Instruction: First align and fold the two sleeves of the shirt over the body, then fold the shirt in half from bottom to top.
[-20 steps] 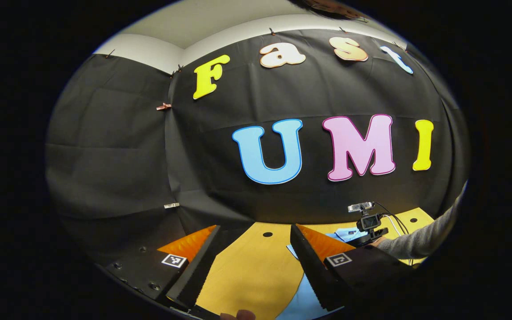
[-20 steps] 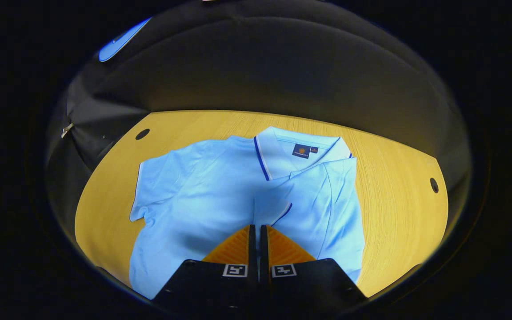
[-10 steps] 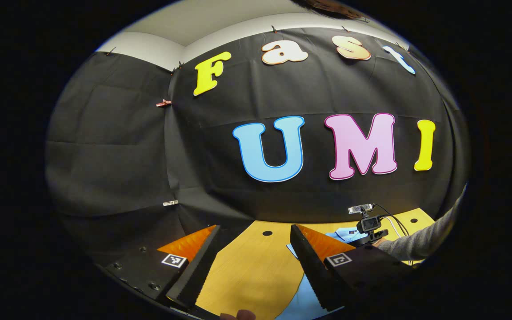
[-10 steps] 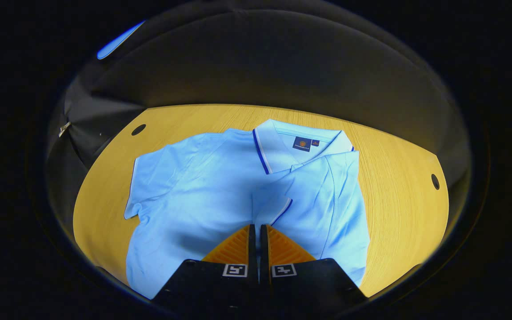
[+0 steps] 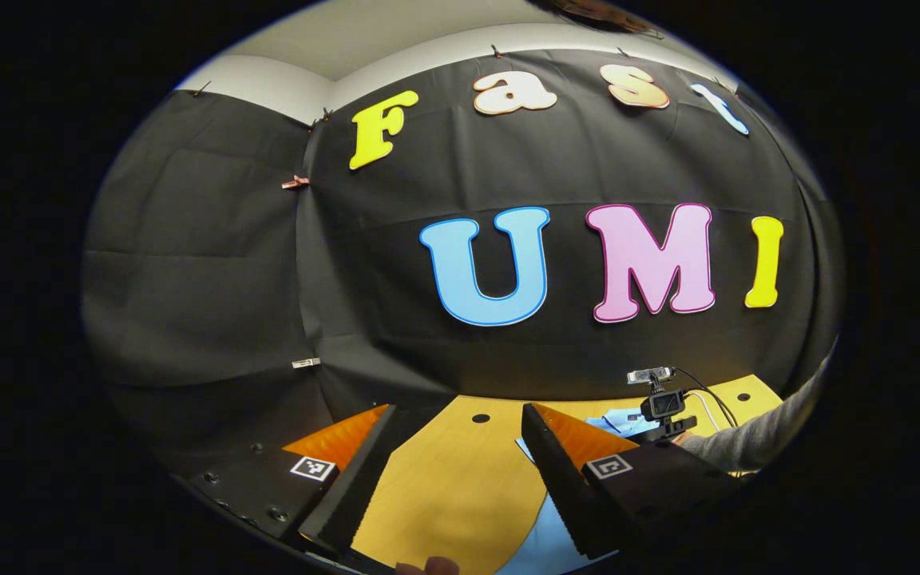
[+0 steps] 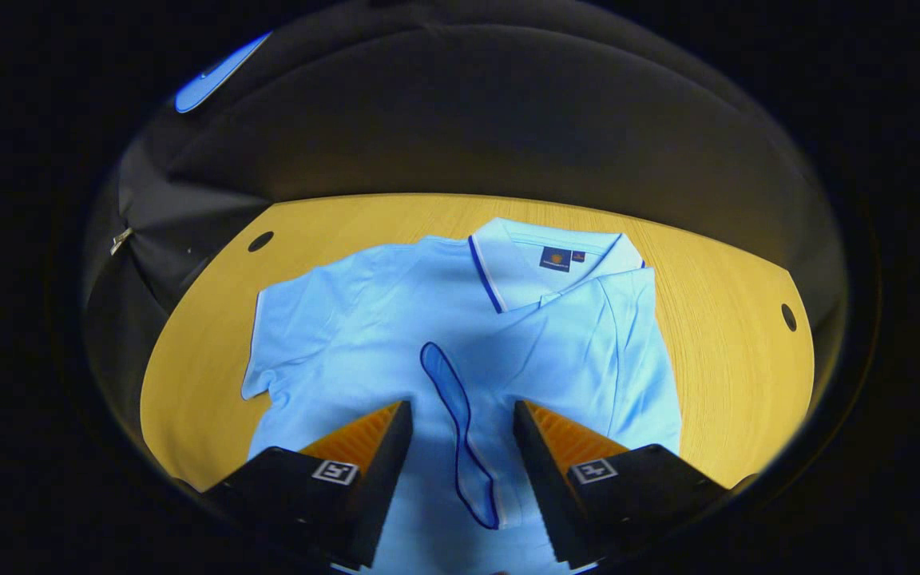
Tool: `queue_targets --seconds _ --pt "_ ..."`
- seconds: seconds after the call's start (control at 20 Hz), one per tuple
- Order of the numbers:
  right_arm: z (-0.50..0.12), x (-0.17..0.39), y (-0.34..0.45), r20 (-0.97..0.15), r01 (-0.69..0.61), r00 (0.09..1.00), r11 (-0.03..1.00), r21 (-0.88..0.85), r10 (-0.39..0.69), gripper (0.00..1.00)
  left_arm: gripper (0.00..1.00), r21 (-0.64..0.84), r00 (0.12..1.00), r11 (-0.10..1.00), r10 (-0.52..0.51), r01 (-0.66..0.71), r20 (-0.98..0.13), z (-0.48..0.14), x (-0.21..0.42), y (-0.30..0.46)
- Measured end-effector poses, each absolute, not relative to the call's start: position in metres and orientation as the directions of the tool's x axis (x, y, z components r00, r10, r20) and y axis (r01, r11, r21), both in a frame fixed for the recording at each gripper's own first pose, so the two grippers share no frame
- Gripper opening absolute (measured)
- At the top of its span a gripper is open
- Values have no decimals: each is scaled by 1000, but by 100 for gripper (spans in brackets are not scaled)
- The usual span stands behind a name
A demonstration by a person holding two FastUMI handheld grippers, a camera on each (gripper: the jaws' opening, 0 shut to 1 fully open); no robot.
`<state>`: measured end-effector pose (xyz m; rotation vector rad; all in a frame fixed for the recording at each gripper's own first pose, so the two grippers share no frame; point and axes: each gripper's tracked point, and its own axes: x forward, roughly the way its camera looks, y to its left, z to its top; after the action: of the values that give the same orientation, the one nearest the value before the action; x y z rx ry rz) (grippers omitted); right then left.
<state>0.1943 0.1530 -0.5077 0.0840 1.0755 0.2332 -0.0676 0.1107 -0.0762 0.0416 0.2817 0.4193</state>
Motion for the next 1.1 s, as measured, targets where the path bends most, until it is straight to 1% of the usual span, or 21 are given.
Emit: queue_targets --seconds 0.05,0.25,0.4,0.55,0.7,0.8,0.95,1.1 --pt "-506 193 152 -857 -154 463 973 172 225 87 98 97 875 914 406 -395 -263 -78 -68 111" --pt "-497 194 149 -835 -151 503 974 171 225 92 98 90 879 917 397 -388 -264 -78 -69 111" --pt "-469 201 142 -790 -142 569 974 179 228 92 98 89 887 925 378 -368 -266 -79 -65 110" --pt "-409 205 130 -705 -139 667 970 200 241 92 98 75 902 943 333 -325 -275 -89 -53 105" --pt "-336 198 113 -575 -153 775 961 231 262 91 98 56 922 962 273 -268 -274 -100 -27 100" --pt "-280 185 101 -470 -164 839 951 262 274 91 98 47 932 973 231 -227 -280 -114 -6 95" --pt "-199 162 75 -321 -169 911 944 282 259 91 98 45 940 986 169 -163 -296 -140 32 85" --pt "-143 130 46 -231 -163 945 945 284 232 92 98 35 936 994 109 -104 -336 -173 74 71"
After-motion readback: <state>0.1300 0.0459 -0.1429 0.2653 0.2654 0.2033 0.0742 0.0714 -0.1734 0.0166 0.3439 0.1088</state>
